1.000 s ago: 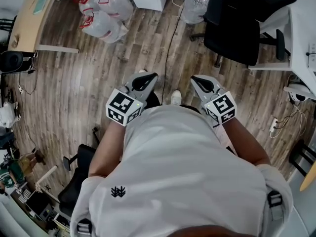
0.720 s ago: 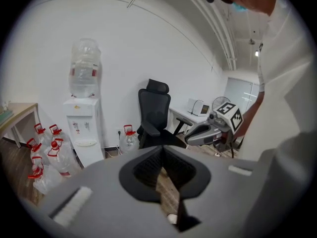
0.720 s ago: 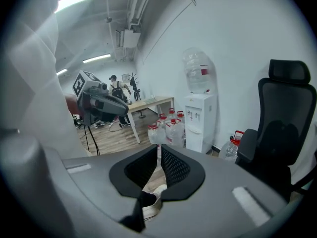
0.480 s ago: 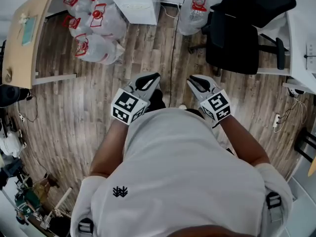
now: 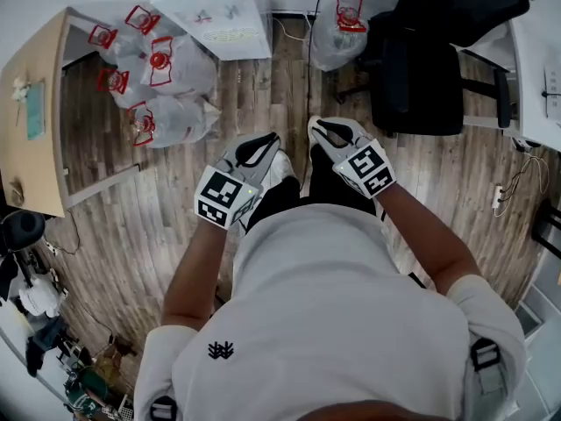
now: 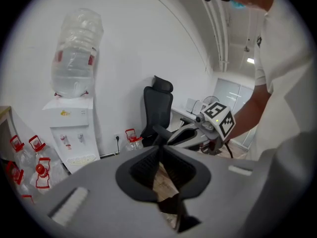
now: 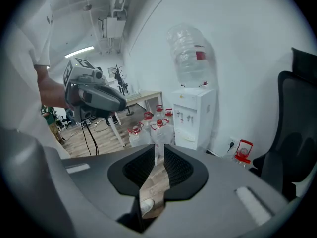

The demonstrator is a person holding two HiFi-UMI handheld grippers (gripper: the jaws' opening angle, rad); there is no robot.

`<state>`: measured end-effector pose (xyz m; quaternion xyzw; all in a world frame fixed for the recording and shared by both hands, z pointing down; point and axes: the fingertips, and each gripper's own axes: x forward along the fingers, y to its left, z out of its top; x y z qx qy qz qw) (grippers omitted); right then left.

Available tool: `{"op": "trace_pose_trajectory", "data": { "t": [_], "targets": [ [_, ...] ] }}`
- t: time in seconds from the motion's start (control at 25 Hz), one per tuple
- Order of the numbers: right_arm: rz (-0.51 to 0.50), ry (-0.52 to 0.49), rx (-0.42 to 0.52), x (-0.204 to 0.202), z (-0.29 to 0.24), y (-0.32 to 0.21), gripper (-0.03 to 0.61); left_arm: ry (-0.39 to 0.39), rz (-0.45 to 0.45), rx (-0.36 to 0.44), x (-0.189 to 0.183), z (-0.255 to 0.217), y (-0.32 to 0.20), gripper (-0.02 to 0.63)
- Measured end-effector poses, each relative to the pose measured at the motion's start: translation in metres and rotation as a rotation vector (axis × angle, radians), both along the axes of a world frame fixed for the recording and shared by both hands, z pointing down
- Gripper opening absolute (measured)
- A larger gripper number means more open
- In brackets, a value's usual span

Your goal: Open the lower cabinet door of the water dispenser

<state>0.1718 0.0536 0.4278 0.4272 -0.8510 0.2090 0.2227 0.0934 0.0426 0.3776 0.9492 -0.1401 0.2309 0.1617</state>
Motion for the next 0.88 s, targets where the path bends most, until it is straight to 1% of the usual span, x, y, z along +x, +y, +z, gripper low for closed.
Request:
{"op": "trace_pose_trajectory", "data": {
  "t": [0.2,0.32,0.36,0.48,0.64,0.72,0.88],
  "targets": [
    [-0.052,0.010,0.019,0.013,0.022,-0.079,0.049,-0.023,-0.018,-0.012,0.027,0.009,-0.056,0.060],
    [-0.056,0.012,-0.001,0.029,0.048,-0.122,0.050,-0.030,-0.037,-0.026,0.046,0.013,-0.089,0.060],
    [-0.057,0.010,-0.014,0.035,0.060,-0.136,0.059,-0.031,-0.043,-0.032,0.054,0.016,-0.099,0.061],
    [-0.069,0.009,-0.064,0.048,0.107,-0.174,0.073,-0.044,-0.059,-0.053,0.076,0.033,-0.129,0.060],
    [-0.101,0.008,-0.129,0.052,0.181,-0.220,0.086,-0.075,-0.083,-0.075,0.098,0.066,-0.163,0.061],
    [-0.122,0.028,-0.150,0.052,0.217,-0.242,0.092,-0.080,-0.096,-0.084,0.107,0.083,-0.177,0.061],
    [-0.157,0.089,-0.179,0.051,0.281,-0.280,0.096,-0.064,-0.098,-0.103,0.122,0.106,-0.196,0.061]
  ]
}}
